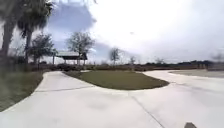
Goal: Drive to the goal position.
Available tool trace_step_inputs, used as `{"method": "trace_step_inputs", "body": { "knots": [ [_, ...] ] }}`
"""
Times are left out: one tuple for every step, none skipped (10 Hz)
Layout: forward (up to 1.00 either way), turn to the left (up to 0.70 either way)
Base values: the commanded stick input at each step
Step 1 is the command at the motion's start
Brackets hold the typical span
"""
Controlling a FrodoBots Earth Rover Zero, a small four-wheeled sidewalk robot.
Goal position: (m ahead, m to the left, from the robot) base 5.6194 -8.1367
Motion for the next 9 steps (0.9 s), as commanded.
{"method": "trace_step_inputs", "body": {
  "knots": [
    [1.00,0.40],
    [1.00,0.40],
    [1.00,0.40],
    [1.00,0.40],
    [1.00,0.31],
    [1.00,0.17],
    [1.00,0.04],
    [1.00,0.00],
    [1.00,0.00]
  ]
}}
